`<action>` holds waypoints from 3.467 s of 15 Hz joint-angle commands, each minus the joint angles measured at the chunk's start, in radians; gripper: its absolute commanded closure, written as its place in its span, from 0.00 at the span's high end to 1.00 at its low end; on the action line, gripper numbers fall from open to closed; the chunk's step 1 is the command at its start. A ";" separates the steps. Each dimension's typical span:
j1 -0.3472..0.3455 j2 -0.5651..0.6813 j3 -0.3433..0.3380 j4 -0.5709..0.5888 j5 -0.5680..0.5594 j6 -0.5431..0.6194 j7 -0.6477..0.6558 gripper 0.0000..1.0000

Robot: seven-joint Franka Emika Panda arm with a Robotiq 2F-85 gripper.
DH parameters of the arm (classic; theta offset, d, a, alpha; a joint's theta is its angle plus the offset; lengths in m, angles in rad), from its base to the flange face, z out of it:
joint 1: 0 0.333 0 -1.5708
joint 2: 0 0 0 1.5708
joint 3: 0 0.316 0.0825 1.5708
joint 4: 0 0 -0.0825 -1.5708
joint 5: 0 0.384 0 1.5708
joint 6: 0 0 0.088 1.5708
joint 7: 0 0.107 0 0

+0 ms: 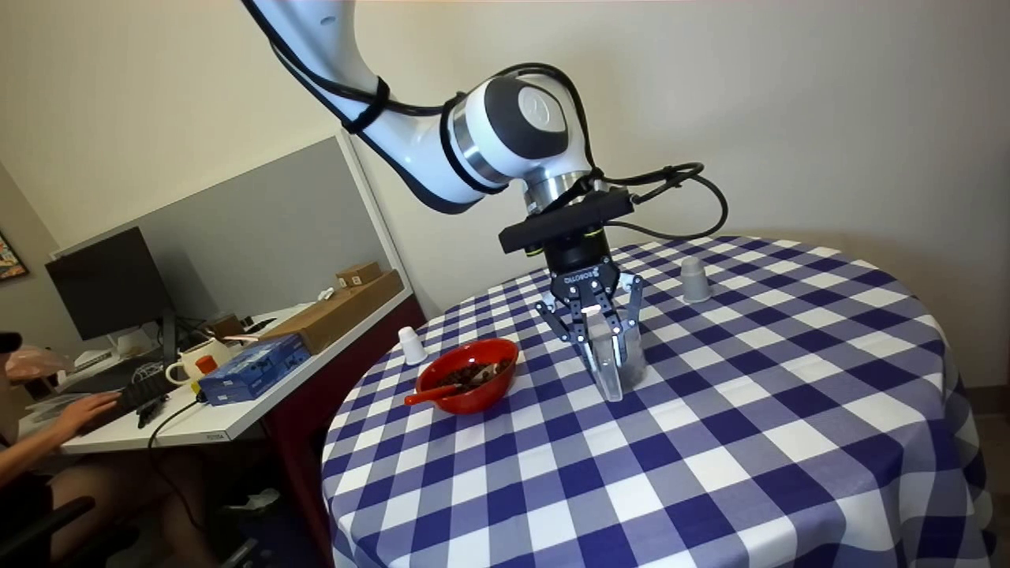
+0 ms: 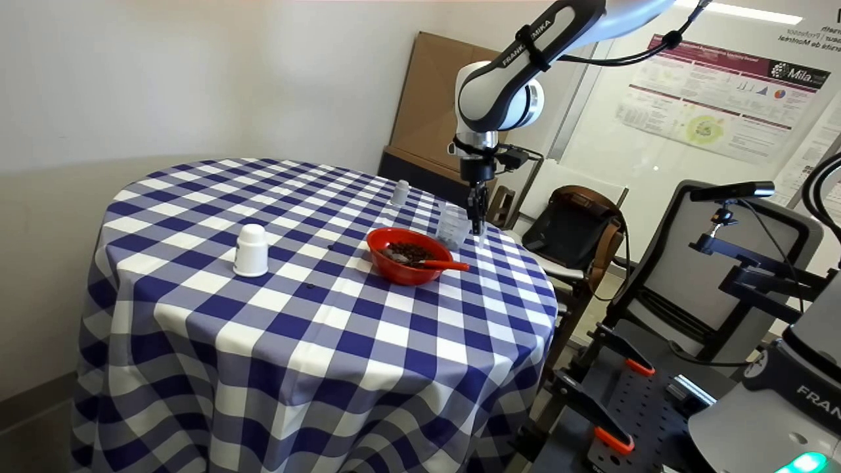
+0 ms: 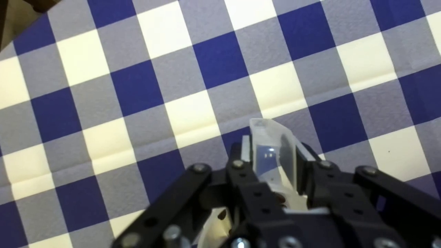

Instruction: Pour the contents in the clear jug into the red bowl

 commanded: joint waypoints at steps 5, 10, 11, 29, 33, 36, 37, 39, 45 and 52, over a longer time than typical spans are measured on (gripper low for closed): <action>0.004 -0.019 0.001 -0.017 -0.009 -0.017 -0.012 0.12; 0.038 -0.078 0.011 -0.048 -0.041 -0.016 -0.005 0.12; 0.051 -0.096 0.014 -0.055 -0.055 -0.015 -0.001 0.12; 0.430 -0.345 0.179 -0.328 -0.824 -0.342 0.576 0.12; 0.470 -0.307 0.235 -0.376 -0.953 -0.465 0.674 0.12; 0.487 -0.271 0.263 -0.407 -1.037 -0.544 0.731 0.12; 0.489 -0.260 0.270 -0.414 -1.056 -0.566 0.742 0.12; 0.492 -0.235 0.282 -0.421 -1.091 -0.605 0.760 0.12; 0.484 -0.148 0.287 -0.397 -1.169 -0.684 0.764 0.12; 0.499 -0.081 0.290 -0.389 -1.309 -0.799 0.794 0.12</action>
